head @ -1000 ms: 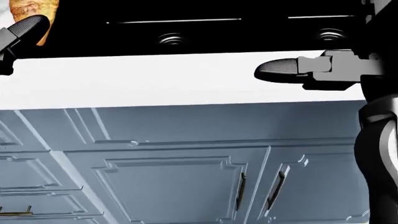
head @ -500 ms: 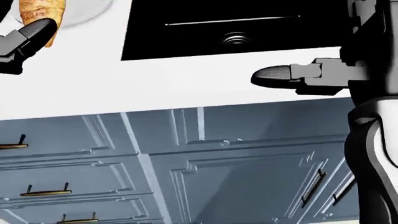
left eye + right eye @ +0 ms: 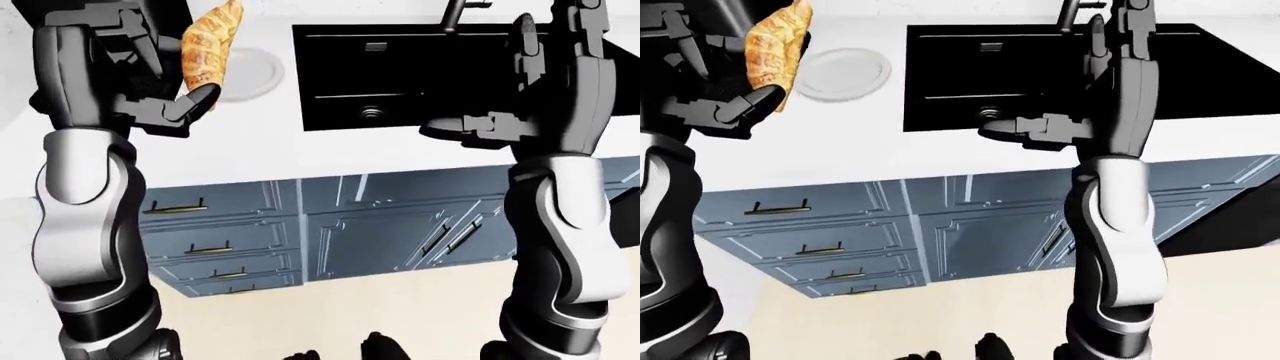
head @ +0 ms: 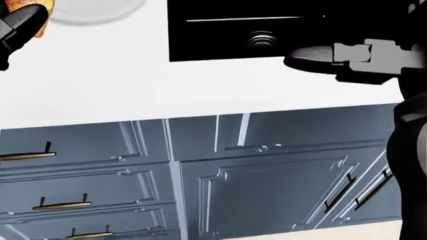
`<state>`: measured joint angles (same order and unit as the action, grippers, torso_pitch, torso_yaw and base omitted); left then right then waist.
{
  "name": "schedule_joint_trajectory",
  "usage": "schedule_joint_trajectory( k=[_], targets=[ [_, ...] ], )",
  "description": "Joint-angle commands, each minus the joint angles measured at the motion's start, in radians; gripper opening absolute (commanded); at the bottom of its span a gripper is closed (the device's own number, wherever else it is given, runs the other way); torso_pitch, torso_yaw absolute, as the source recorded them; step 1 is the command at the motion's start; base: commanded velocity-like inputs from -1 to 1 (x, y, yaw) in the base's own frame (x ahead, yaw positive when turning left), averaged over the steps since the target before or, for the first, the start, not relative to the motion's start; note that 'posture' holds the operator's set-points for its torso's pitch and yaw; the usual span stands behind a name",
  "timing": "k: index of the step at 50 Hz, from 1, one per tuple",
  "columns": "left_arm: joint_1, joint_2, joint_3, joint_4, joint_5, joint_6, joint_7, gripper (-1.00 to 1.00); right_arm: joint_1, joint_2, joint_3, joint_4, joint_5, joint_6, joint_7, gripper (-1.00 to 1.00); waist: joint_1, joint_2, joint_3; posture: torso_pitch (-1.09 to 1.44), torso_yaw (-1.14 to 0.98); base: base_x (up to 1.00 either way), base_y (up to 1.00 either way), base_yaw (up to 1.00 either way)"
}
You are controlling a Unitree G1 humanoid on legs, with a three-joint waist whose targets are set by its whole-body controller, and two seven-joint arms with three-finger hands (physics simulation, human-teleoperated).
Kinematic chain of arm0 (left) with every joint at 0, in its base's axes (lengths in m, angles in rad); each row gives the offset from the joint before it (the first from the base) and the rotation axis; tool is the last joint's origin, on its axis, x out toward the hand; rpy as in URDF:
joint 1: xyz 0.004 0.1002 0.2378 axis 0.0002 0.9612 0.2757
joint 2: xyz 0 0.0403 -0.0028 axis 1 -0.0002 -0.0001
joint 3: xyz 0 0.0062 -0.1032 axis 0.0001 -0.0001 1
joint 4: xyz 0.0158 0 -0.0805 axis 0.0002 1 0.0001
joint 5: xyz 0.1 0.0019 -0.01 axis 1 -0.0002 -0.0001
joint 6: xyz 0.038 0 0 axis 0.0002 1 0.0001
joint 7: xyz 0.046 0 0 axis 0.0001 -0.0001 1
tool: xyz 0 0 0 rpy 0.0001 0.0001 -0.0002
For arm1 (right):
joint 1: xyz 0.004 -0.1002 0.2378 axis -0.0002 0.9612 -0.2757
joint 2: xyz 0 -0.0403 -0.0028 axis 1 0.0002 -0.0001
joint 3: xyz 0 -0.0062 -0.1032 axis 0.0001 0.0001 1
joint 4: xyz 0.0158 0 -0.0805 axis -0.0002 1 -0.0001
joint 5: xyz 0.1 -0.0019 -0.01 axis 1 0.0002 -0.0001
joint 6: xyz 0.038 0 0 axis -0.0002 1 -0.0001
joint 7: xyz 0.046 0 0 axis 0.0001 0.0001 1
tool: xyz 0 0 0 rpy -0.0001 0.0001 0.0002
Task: Place the pastries on the plates.
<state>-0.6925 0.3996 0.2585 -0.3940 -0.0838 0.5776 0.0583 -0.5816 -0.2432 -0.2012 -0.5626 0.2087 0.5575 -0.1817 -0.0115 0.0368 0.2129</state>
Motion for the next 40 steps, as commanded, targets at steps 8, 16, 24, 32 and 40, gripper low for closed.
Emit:
schedule_joint_trajectory(
  k=[8,16,24,32,40],
  targets=[
    [-0.019,0.01,0.002,-0.049,0.001,-0.014,-0.002,-1.0,-0.018,-0.024,-0.01,-0.041,0.02,-0.031,-0.006,1.0,-0.004,-0.027,-0.03,0.33,0.0,0.3,0.0,0.0],
    [-0.018,0.004,0.001,-0.049,0.006,-0.014,-0.005,-1.0,-0.002,-0.015,-0.008,-0.061,0.013,-0.041,0.011,1.0,0.007,-0.051,-0.023,0.33,0.0,0.38,0.0,0.0],
    [-0.021,0.009,-0.001,-0.053,0.009,-0.01,-0.007,-1.0,0.005,-0.025,-0.005,-0.078,-0.015,-0.026,0.029,1.0,0.024,-0.047,-0.038,0.33,0.0,0.0,0.01,0.0],
    [-0.043,0.007,-0.008,-0.041,0.02,-0.008,-0.013,-1.0,0.004,-0.022,-0.02,-0.084,0.019,-0.037,0.02,1.0,0.045,-0.076,-0.045,0.33,0.0,0.0,0.14,0.05],
    [-0.046,0.006,-0.009,-0.051,0.025,0.005,-0.016,-1.0,0.016,-0.031,-0.028,-0.09,0.021,-0.043,0.016,1.0,-0.003,0.07,-0.043,0.33,0.0,0.06,0.0,0.81]
  ],
)
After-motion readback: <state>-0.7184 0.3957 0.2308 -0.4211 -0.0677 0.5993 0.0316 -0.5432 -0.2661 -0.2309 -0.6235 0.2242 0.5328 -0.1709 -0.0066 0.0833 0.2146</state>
